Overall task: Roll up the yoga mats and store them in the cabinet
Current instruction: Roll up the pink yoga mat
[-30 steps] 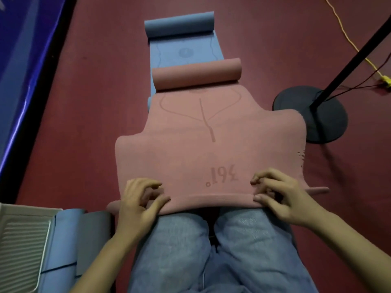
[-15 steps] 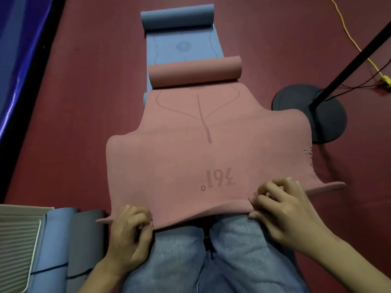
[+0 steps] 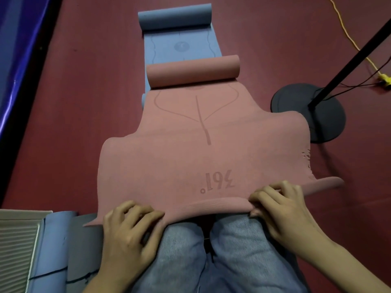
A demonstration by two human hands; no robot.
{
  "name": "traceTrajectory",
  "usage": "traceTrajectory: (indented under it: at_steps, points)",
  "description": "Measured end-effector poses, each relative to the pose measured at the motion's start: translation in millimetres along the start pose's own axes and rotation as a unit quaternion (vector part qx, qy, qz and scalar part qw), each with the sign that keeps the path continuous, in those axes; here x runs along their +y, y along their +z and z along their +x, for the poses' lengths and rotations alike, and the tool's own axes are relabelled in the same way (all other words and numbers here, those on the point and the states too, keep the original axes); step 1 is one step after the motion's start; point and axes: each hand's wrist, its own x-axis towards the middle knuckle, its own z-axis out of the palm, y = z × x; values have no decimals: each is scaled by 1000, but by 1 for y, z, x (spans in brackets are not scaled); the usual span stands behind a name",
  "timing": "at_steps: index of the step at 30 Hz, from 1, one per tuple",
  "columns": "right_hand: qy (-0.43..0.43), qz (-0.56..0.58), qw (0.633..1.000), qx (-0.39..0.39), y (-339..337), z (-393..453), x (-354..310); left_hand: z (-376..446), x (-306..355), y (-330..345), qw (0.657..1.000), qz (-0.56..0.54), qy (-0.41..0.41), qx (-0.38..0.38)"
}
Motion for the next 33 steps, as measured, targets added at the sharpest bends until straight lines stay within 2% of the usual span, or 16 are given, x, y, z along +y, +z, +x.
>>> traceTrajectory:
  at_steps: [7,10,19,23,28,33]
  points:
    - [51,-6,999,-9,3,9,-10,8,12,5,994,110,11,23]
    - [85,38,996,-15,7,16,-6,12,14,11,992,127,-13,6]
    - [99,220,970,-22,17,16,14,36,-6,8,989,13,-86,-122]
    - [121,268,956,7,24,13,19,39,-3,12,989,-24,-100,-105]
    - [25,214,976,30,24,13,20,34,-8,13,968,-118,-187,-116]
    - [14,160,987,5,13,4,18,33,-15,19,981,-75,-139,-111]
